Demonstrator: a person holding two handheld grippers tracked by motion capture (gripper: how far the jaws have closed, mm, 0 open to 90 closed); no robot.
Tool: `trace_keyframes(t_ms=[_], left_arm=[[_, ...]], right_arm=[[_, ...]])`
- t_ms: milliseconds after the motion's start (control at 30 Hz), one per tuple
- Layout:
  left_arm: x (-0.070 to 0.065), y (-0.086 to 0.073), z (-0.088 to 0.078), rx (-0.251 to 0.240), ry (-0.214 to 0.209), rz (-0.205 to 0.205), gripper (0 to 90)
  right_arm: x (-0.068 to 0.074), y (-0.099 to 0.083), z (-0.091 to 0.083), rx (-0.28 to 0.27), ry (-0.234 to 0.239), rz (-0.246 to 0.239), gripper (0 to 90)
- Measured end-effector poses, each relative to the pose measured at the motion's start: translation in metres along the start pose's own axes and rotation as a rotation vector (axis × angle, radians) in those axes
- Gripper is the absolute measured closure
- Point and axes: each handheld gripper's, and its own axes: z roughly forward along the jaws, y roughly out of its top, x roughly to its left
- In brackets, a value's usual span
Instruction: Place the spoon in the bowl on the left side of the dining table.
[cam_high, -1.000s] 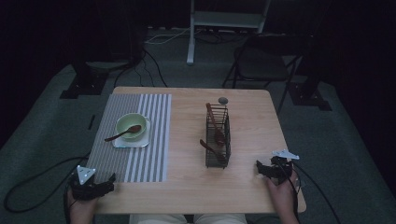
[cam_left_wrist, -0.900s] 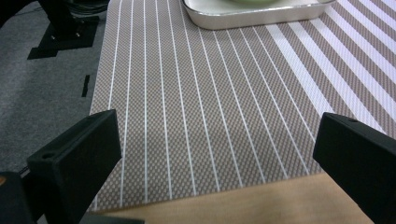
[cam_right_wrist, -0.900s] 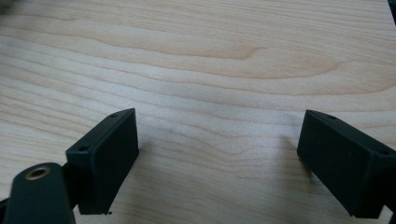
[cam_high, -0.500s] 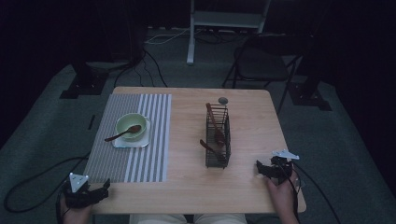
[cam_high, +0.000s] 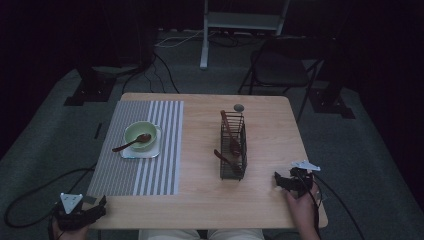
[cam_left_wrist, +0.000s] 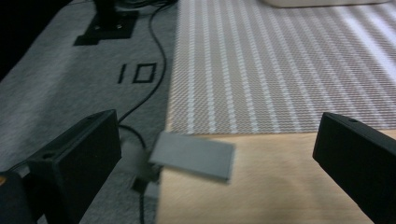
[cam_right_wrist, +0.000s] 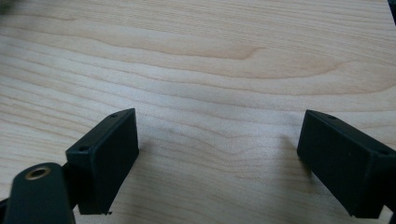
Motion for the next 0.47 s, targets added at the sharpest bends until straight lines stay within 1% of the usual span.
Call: trace_keyframes(t_ms=[67,133,200,300,333,467], left_arm=[[0.0022,-0.002,-0.0012,0.011,0.011,-0.003,1.0],[0.0029,-0.0036,-0.0019,0.021,0.035,0.0,1.1],[0.0043,-0.0047,-0.0022,0.022,0.031,-0.011,1.1],[0.0053,-0.0058,-0.0021,0.032,0.04,-0.012,1.0],[0.0063,-0.0073,-0.0024,0.035,0.041,-0.022,1.0],[0.0071,-0.0075,-0.0052,0.019,0.03,-0.038,1.0]], right_arm=[[0.0,0.0,0.0,0.0,0.0,0.0,11.9],[0.0,0.0,0.0,0.0,0.0,0.0,11.9],[0.0,0.0,0.0,0.0,0.0,0.0,11.9],[0.0,0.0,0.0,0.0,0.0,0.0,11.9],[0.0,0.0,0.0,0.0,0.0,0.0,11.9],[0.0,0.0001,0.0,0.0,0.0,0.001,11.9]])
